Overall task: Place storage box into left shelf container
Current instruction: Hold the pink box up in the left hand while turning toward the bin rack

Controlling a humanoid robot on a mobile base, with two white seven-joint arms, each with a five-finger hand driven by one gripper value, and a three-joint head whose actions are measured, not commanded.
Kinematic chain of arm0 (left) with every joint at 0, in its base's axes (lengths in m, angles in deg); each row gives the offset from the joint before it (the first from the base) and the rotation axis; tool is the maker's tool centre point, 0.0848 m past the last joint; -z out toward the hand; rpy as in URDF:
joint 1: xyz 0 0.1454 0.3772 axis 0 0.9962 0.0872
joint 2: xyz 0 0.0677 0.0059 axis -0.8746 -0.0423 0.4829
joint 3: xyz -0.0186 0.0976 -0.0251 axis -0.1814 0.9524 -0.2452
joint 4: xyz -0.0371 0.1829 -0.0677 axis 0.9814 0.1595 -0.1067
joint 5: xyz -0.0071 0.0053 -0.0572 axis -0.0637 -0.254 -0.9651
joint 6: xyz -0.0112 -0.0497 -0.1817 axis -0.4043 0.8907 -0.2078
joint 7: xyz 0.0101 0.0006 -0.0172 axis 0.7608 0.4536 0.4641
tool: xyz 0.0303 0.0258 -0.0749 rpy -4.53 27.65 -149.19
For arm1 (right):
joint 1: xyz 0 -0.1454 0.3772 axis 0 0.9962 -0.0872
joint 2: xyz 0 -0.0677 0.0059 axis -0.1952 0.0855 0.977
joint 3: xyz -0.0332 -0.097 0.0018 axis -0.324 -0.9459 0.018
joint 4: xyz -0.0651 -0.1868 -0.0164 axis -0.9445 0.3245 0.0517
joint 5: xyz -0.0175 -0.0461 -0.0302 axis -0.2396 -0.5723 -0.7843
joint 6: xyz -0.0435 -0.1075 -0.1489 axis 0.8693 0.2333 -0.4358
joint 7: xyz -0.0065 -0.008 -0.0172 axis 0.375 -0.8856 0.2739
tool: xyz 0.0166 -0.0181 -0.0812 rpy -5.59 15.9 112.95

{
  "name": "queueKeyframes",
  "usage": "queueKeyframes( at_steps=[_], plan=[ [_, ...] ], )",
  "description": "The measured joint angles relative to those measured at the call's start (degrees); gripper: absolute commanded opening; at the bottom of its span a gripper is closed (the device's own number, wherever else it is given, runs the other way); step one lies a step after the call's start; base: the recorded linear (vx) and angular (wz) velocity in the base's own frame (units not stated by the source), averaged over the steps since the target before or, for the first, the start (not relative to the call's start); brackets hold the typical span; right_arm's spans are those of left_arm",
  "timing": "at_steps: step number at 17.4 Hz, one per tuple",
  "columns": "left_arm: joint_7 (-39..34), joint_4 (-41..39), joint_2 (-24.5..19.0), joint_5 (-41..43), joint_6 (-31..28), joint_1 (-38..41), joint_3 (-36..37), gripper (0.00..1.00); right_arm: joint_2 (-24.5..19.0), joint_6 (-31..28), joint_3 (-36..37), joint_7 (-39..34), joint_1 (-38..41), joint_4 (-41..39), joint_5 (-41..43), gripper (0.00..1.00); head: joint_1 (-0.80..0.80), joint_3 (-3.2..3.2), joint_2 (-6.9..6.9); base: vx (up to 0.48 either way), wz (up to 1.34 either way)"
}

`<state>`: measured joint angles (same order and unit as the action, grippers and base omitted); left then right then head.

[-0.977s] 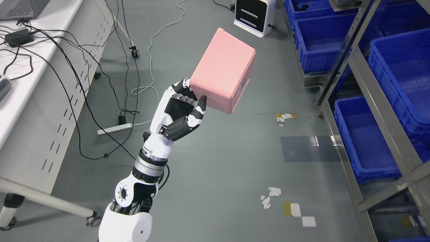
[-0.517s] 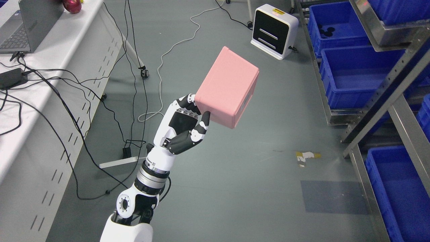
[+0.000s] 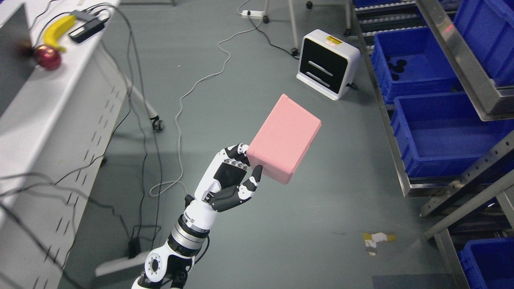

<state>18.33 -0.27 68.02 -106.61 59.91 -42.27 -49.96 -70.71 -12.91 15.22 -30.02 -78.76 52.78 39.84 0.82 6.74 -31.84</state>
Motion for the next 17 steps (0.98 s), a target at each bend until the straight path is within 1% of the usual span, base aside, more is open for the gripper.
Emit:
queueKeyframes(
  at_steps=[5,7,9,13,17],
  plan=[
    [0.61,0.59,0.0,1.35,0.47,1.7,1.03,0.02,0.0,0.0,0.0,0.0,0.02,0.0,0.0,1.0,0.0,0.0,0.0,0.485,-1.19],
    [0.79,1.24,0.0,2.71,0.56,3.14,1.74,0.02,0.0,0.0,0.0,0.0,0.03,0.0,0.0,1.0,0.0,0.0,0.0,0.352,-1.45],
    [2.44,2.01,0.0,4.72,0.62,5.26,2.55,0.02,0.0,0.0,0.0,0.0,0.03,0.01,0.0,1.0,0.0,0.0,0.0,0.339,-1.2],
    [4.59,3.58,0.0,7.83,0.63,8.3,3.14,0.02,0.0,0.0,0.0,0.0,0.02,0.0,0.0,1.0,0.0,0.0,0.0,0.27,-1.23],
    [5.02,4.64,-0.03,11.38,0.24,6.33,0.9,0.02,0.0,0.0,0.0,0.0,0.02,0.0,0.0,1.0,0.0,0.0,0.0,0.187,-1.09]
  ],
)
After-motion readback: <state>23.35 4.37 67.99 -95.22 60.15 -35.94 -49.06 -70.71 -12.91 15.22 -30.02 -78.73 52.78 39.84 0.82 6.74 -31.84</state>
